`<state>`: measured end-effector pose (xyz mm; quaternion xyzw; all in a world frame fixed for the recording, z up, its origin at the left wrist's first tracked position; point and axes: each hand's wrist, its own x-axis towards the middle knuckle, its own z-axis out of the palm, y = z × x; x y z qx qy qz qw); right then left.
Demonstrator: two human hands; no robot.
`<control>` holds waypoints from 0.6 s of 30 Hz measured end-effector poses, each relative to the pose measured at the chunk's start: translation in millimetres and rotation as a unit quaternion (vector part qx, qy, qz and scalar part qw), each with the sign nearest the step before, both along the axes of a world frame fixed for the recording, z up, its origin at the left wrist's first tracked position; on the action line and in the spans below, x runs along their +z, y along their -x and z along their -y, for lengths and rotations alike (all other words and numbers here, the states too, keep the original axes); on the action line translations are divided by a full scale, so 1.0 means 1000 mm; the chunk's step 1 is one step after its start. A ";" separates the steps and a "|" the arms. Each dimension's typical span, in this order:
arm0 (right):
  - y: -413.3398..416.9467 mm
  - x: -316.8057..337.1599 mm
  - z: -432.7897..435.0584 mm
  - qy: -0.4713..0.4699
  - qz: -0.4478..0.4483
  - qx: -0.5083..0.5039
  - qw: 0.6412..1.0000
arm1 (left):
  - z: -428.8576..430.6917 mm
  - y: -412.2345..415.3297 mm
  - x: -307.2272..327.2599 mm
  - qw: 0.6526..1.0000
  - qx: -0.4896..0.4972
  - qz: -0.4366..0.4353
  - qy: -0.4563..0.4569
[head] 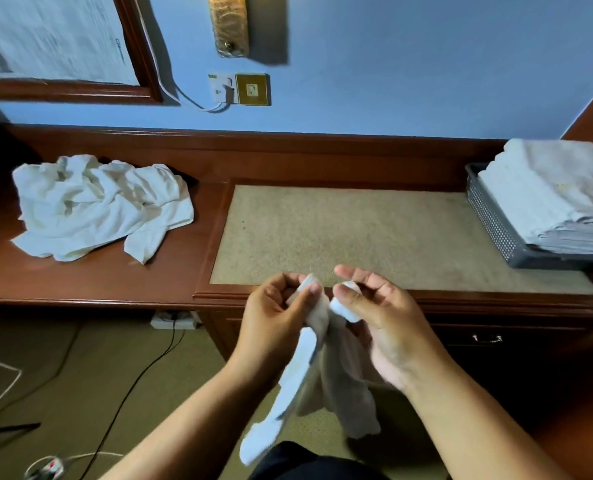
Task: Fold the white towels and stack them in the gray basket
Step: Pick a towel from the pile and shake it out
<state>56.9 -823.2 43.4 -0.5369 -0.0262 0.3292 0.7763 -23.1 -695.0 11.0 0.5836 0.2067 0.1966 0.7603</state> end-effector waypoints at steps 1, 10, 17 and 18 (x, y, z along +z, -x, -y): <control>0.005 0.001 -0.001 -0.014 0.008 0.005 1.000 | 0.005 -0.002 0.001 1.000 0.006 0.005 -0.001; 0.013 0.003 0.011 0.001 0.087 -0.032 0.996 | 0.019 0.008 0.011 0.999 0.015 0.027 -0.017; 0.011 0.015 0.015 0.022 0.167 -0.023 0.985 | 0.015 0.022 0.020 0.981 0.003 0.044 -0.187; 0.011 0.017 0.015 0.037 0.191 -0.020 0.981 | 0.014 0.021 0.020 0.977 0.014 0.047 -0.208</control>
